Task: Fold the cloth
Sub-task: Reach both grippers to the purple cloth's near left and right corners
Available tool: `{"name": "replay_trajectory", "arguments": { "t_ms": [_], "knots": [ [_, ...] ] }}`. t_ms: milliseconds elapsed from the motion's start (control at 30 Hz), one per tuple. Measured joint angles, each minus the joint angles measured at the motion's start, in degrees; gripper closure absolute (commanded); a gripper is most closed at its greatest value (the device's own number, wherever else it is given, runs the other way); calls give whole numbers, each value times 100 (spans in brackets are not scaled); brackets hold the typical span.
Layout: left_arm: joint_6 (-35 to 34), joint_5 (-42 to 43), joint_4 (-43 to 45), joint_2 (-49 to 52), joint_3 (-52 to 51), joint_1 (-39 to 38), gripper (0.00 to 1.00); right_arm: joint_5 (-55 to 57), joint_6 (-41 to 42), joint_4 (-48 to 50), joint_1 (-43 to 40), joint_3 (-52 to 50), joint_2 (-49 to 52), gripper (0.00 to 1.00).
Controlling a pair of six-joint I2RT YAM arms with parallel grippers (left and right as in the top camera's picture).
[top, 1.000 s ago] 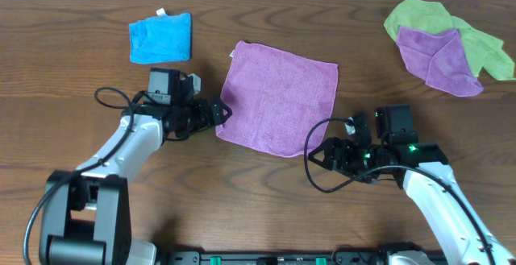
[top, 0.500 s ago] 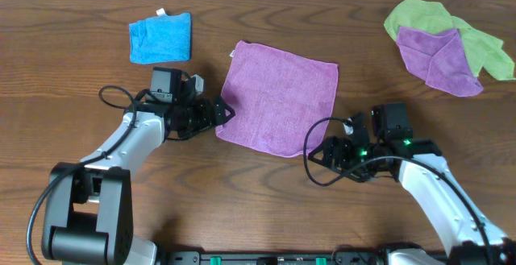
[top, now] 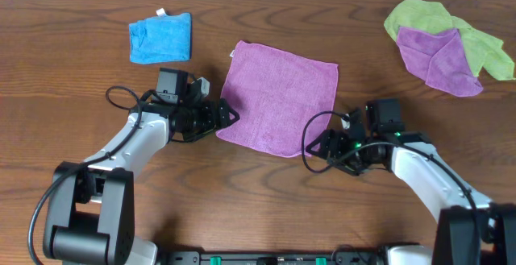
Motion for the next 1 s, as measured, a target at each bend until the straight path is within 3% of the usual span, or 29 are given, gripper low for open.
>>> {"name": "replay_trajectory", "arguments": {
  "t_ms": [267,1000],
  "knots": [
    [4,-190,-157,0,11,0,25,2,219,396,0,0,299,25],
    [2,-472,118,369,20,-9,27,22,741,774,0,0,299,31]
  ]
}}
